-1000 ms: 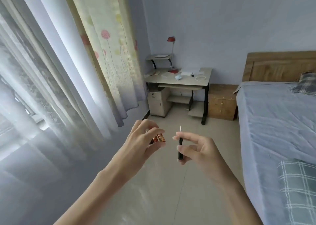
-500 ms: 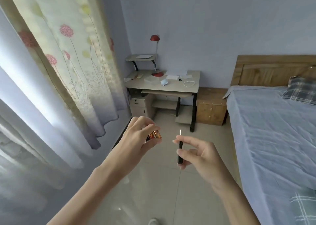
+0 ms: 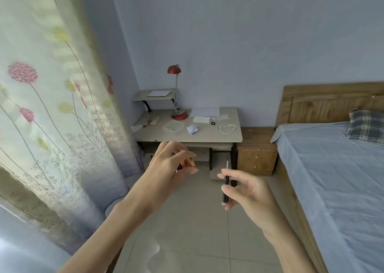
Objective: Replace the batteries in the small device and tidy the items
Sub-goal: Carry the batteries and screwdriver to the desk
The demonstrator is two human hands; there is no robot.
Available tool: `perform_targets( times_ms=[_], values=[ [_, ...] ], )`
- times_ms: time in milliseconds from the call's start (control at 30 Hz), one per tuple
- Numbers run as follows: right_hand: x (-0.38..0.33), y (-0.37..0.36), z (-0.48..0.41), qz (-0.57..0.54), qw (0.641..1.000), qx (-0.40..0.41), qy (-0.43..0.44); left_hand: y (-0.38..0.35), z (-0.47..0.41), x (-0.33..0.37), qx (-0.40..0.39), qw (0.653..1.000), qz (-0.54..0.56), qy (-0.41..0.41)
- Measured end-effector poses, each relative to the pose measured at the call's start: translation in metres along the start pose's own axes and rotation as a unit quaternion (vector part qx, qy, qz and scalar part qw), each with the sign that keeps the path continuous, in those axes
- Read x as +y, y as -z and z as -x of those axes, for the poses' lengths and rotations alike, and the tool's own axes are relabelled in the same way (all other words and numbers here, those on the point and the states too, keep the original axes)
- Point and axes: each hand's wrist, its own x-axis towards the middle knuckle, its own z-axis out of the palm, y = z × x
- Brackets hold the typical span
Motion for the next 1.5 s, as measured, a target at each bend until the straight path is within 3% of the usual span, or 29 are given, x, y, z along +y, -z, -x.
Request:
perform_targets(
  times_ms=[233,600,1000,1333,1500],
  values=[
    [0.010,0.008,-0.120,0.013,0.999,0.035,-0.019,-0.050,-0.096,-0.087,-0.022,0.999,0.022,-0.028],
    [-0.002,0.035,-0.360,0.000,1.000,0.029,-0.003,-0.107,-0.285,-0.197,-0.006,1.000,0.003,-0.022],
    [0.017,0.015,-0.549,0.010,0.999,0.022,-0.025,-0.148,-0.426,-0.322,-0.019,0.999,0.011,-0.028],
    [0.020,-0.012,-0.729,0.052,0.988,0.142,-0.006,-0.180,-0.581,-0.443,-0.043,0.992,0.043,-0.112],
    [0.069,-0.030,-0.784,0.135,0.975,0.176,-0.020,-0.225,-0.629,-0.506,-0.063,0.988,0.076,-0.120]
  ],
)
